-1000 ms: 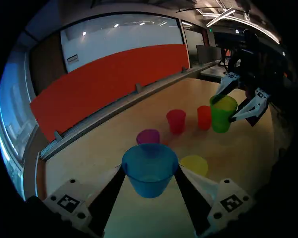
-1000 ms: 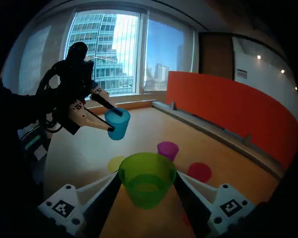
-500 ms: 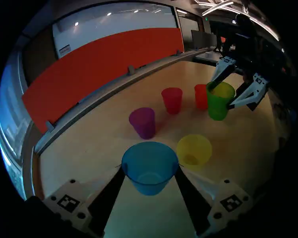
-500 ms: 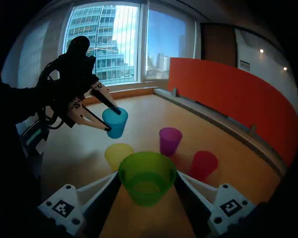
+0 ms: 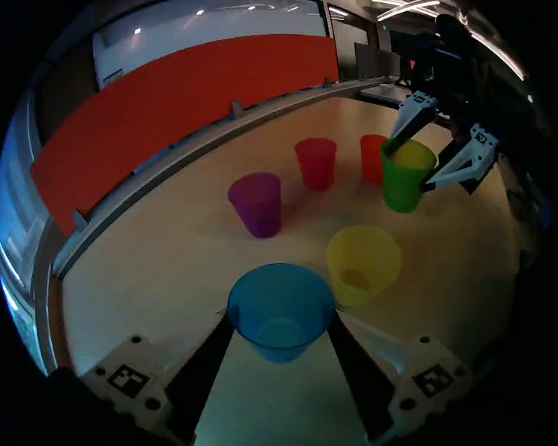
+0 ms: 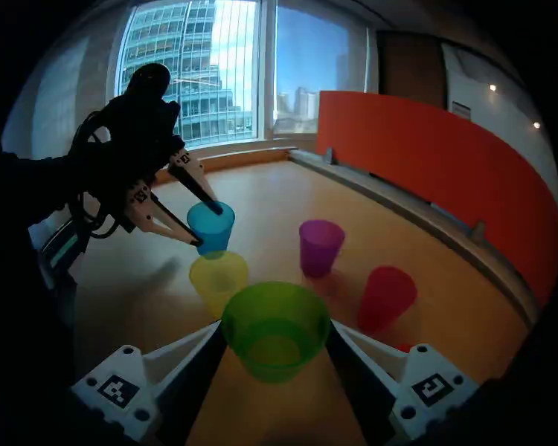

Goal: Pour water

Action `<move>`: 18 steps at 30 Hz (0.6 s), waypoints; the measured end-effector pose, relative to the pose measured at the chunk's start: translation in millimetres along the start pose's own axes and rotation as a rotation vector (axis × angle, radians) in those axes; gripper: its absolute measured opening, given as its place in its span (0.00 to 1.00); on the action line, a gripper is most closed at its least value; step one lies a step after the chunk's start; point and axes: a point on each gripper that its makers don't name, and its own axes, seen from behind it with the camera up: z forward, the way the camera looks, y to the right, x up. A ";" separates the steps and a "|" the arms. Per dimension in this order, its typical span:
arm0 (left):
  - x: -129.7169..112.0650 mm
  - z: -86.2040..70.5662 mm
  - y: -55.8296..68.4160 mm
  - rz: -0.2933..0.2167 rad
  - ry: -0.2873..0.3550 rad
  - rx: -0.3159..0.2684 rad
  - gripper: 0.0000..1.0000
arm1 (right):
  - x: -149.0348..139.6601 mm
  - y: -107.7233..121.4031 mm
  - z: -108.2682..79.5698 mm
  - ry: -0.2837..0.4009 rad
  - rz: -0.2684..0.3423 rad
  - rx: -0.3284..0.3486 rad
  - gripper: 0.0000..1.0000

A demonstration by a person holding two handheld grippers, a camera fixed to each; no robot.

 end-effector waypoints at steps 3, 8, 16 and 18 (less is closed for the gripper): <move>-2.7 3.1 1.6 -0.007 -0.002 -0.008 0.87 | -3.8 0.4 1.8 -0.010 -0.002 -0.001 0.92; -7.5 6.8 4.4 -0.020 -0.003 -0.018 0.87 | -5.3 0.0 5.0 -0.014 -0.001 -0.001 0.92; -12.9 9.2 7.5 -0.035 0.002 -0.035 0.86 | -6.1 0.3 8.4 -0.017 0.001 -0.003 0.92; -15.0 10.0 7.7 -0.039 0.001 -0.038 0.87 | -7.3 -0.2 9.1 -0.020 0.001 -0.003 0.92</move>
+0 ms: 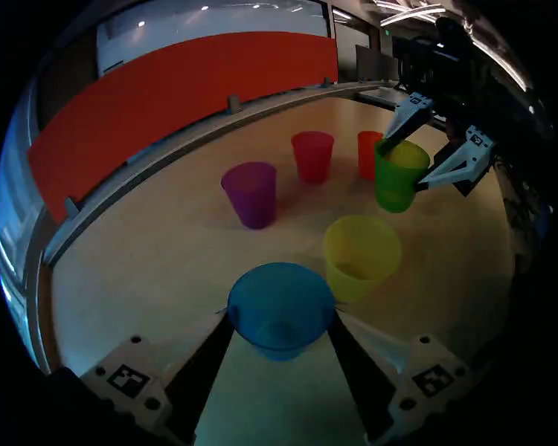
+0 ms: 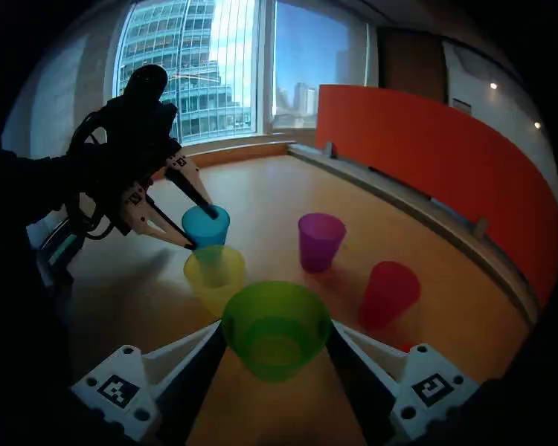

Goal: Pour water

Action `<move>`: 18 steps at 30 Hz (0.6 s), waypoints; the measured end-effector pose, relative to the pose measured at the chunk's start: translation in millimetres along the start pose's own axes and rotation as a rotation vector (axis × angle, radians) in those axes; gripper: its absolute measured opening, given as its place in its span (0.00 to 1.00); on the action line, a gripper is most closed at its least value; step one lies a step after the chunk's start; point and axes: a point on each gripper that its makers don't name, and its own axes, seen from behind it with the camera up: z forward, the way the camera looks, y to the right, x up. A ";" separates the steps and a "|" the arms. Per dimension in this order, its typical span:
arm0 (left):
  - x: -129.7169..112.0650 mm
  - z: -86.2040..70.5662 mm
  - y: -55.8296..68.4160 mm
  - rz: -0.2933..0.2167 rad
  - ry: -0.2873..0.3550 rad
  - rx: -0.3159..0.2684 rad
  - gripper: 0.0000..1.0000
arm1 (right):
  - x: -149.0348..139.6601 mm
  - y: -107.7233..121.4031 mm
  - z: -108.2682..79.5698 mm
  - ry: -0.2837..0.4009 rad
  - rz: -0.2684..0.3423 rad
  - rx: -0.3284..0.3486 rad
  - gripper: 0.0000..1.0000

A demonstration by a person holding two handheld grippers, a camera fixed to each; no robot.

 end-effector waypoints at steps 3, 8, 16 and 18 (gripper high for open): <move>-3.8 1.5 0.7 -0.006 -0.003 -0.004 0.87 | -2.3 -0.4 1.3 -0.005 0.000 0.000 0.92; -6.4 2.4 1.8 -0.012 0.002 -0.008 0.86 | -6.4 -0.5 3.6 -0.011 0.002 0.000 0.92; -14.5 0.6 1.3 -0.013 -0.007 -0.015 0.86 | -18.9 -0.2 9.9 -0.029 0.008 -0.004 0.92; -17.1 0.7 0.9 -0.011 -0.012 -0.015 0.86 | -23.5 -0.5 11.9 -0.036 0.004 -0.006 0.92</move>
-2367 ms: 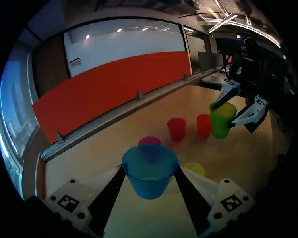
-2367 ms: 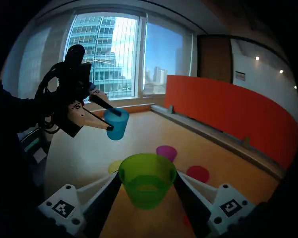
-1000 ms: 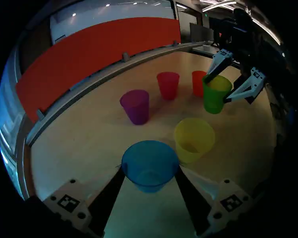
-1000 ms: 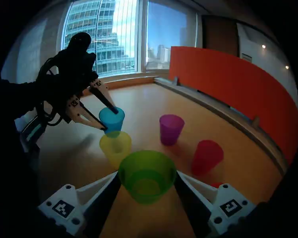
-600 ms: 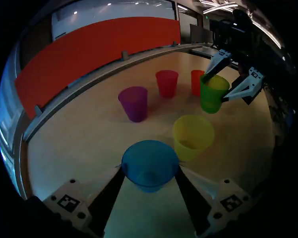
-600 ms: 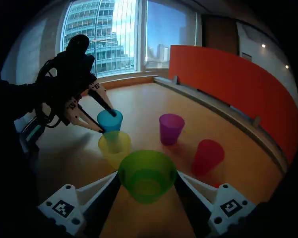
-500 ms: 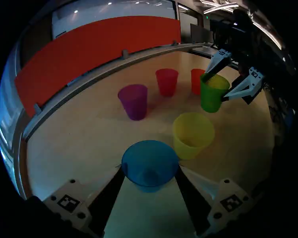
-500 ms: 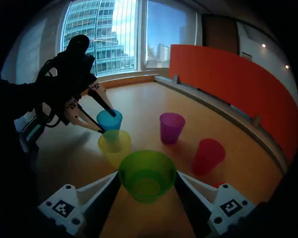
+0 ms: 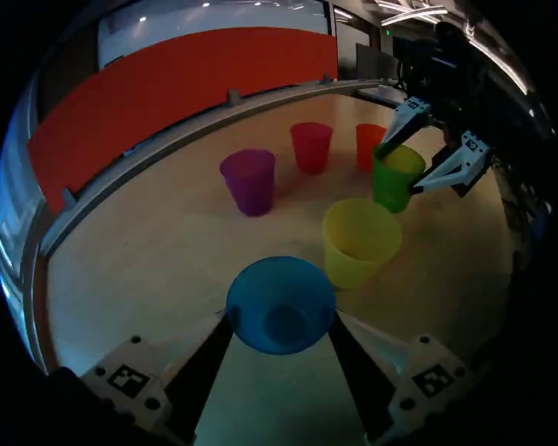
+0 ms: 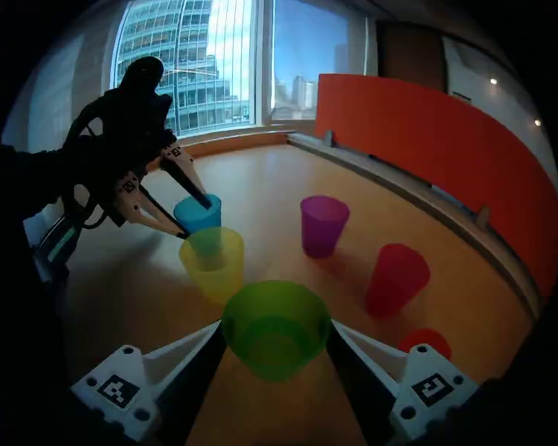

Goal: Pour water

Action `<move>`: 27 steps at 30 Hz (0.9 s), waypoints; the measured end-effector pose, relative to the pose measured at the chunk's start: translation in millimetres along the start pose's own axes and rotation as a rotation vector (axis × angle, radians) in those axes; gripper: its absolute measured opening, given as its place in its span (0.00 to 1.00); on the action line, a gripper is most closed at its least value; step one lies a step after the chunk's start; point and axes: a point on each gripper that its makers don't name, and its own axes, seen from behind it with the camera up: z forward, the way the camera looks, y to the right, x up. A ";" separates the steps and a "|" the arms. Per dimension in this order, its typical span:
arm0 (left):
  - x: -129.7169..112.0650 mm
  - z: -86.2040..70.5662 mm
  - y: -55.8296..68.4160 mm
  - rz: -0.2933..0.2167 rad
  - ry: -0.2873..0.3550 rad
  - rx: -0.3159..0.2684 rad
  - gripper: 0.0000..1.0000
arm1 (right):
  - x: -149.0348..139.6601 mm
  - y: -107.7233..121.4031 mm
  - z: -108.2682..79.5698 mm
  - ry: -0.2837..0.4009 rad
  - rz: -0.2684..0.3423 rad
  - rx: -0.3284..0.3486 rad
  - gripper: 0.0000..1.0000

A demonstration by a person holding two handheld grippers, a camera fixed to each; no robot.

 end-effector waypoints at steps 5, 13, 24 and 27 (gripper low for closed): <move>-5.3 0.6 0.1 0.001 -0.010 -0.001 0.86 | -8.4 -1.1 4.3 -0.015 -0.015 -0.004 0.92; -11.2 0.9 1.0 -0.002 -0.017 -0.006 0.86 | -16.3 -0.6 8.7 -0.024 -0.016 -0.009 0.92; -20.4 -0.1 4.6 0.009 -0.040 -0.004 0.88 | -20.5 -0.2 8.7 -0.023 -0.004 -0.012 0.93; -23.1 -0.8 6.9 0.008 -0.047 -0.007 0.88 | -21.9 -0.6 8.5 -0.023 -0.002 -0.011 0.93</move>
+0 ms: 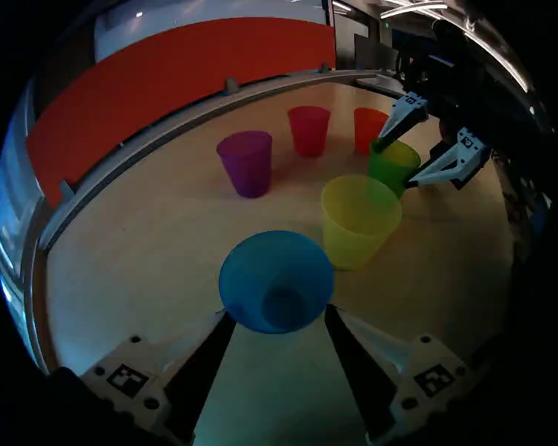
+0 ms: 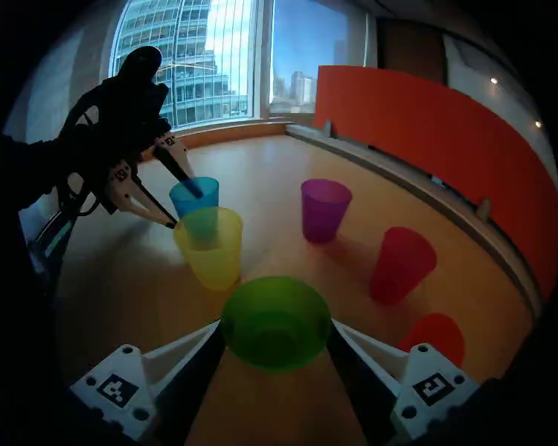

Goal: Pour water

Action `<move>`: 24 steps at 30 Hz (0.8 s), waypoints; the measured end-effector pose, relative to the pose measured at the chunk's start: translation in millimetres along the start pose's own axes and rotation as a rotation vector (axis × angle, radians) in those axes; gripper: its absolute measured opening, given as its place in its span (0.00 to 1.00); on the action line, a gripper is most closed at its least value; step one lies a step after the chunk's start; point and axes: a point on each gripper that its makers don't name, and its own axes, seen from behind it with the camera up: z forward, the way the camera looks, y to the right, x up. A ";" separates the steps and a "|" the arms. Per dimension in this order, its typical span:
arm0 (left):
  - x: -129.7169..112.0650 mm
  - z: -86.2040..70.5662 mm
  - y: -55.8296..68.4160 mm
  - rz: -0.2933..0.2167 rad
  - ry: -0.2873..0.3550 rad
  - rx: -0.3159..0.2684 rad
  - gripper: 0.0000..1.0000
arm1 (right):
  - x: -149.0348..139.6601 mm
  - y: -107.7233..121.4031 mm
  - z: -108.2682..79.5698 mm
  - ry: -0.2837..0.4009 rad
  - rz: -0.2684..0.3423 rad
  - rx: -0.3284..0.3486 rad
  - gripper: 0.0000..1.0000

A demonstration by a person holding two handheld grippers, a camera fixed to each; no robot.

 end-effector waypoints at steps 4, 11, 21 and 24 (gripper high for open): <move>-4.0 -1.6 2.9 0.001 -0.008 -0.002 0.89 | -1.9 -2.2 -0.4 -0.003 -0.001 0.003 0.99; -12.7 -5.1 4.2 -0.004 -0.020 0.005 0.91 | -7.1 -2.0 -3.3 -0.009 -0.003 -0.012 1.00; -22.1 -18.4 1.7 -0.033 -0.019 0.035 0.91 | -15.9 0.4 -24.5 0.001 0.030 -0.046 1.00; -25.7 -24.0 1.4 -0.045 -0.015 0.047 0.91 | -19.5 0.3 -32.9 0.006 0.039 -0.057 1.00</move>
